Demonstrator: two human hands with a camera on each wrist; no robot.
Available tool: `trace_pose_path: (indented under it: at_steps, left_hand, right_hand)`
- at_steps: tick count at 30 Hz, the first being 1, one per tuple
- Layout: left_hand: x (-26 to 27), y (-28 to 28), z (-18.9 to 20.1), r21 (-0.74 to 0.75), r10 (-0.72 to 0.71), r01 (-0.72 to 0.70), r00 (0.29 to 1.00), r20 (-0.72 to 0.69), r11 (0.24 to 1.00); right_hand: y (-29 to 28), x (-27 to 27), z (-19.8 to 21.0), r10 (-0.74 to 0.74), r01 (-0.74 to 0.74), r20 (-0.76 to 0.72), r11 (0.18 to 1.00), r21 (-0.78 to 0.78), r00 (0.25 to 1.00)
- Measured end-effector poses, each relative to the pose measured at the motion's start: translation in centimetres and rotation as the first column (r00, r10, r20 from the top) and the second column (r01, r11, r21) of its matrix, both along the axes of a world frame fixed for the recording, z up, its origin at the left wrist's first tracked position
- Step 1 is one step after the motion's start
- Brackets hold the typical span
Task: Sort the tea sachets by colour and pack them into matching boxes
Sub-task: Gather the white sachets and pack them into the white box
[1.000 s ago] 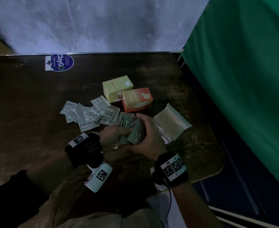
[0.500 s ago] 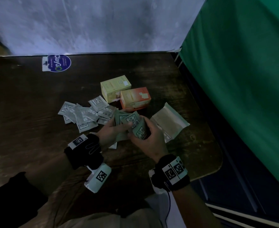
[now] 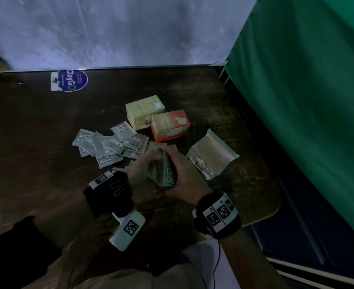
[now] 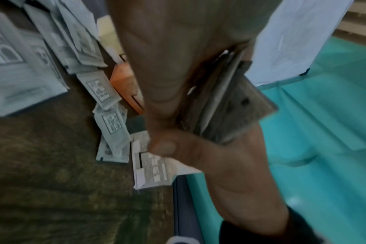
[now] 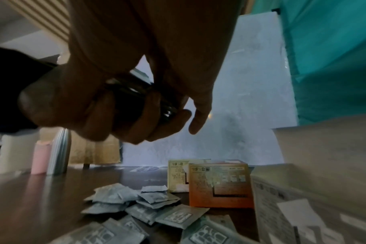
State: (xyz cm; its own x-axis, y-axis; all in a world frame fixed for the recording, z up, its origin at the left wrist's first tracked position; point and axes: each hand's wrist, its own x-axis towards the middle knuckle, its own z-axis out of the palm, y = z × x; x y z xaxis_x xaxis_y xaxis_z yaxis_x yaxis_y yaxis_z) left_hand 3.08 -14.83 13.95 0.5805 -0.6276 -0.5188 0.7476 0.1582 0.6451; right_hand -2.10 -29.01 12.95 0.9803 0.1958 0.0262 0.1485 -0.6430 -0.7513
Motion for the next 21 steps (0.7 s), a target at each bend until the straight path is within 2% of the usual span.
trace_pose_path:
  at_steps: [4, 7, 11, 13, 15, 18, 20, 21]
  left_hand:
    - [-0.7, -0.9, -0.2, 0.02, -0.173, 0.172, 0.983, 0.058, 0.985]
    - [-0.5, -1.1, -0.5, 0.082, -0.246, 0.237, 0.961, 0.125, 0.968]
    - [-0.3, -0.8, -0.9, 0.155, -0.358, 0.33, 0.906, 0.225, 0.931]
    - [-0.4, -1.2, -1.1, 0.163, -0.352, 0.322, 0.911, 0.215, 0.933]
    - [-0.1, -1.7, -1.5, 0.168, -0.269, 0.238, 0.943, 0.198, 0.957]
    - [0.1, -2.7, -1.3, 0.082, -0.16, 0.147, 0.97, 0.184, 0.986]
    - [0.3, -3.7, -1.7, 0.026, -0.181, 0.179, 0.974, 0.139, 0.983]
    - [0.4, -4.3, -2.2, 0.019, -0.213, 0.212, 0.97, 0.119, 0.977]
  right_hand:
    - [0.1, -0.8, 0.0, -0.082, 0.084, -0.073, 0.996, 0.036, 0.994]
    - [0.2, -1.4, 0.0, -0.101, 0.104, -0.042, 0.991, 0.081, 0.994]
    - [0.0, -1.7, 0.5, -0.184, 0.184, -0.004, 0.982, 0.053, 0.983]
    - [-0.1, -1.8, -0.1, -0.187, 0.188, -0.015, 0.979, 0.074, 0.982]
    - [-0.2, -2.1, -1.2, -0.229, 0.228, 0.002, 0.969, 0.098, 0.973]
    - [-0.2, -2.6, -2.3, -0.301, 0.29, 0.179, 0.953, 0.087, 0.937]
    - [-0.4, -3.0, -2.9, -0.322, 0.312, 0.236, 0.947, 0.078, 0.917]
    - [-0.5, -3.1, -3.3, -0.337, 0.327, 0.216, 0.941, 0.084, 0.916]
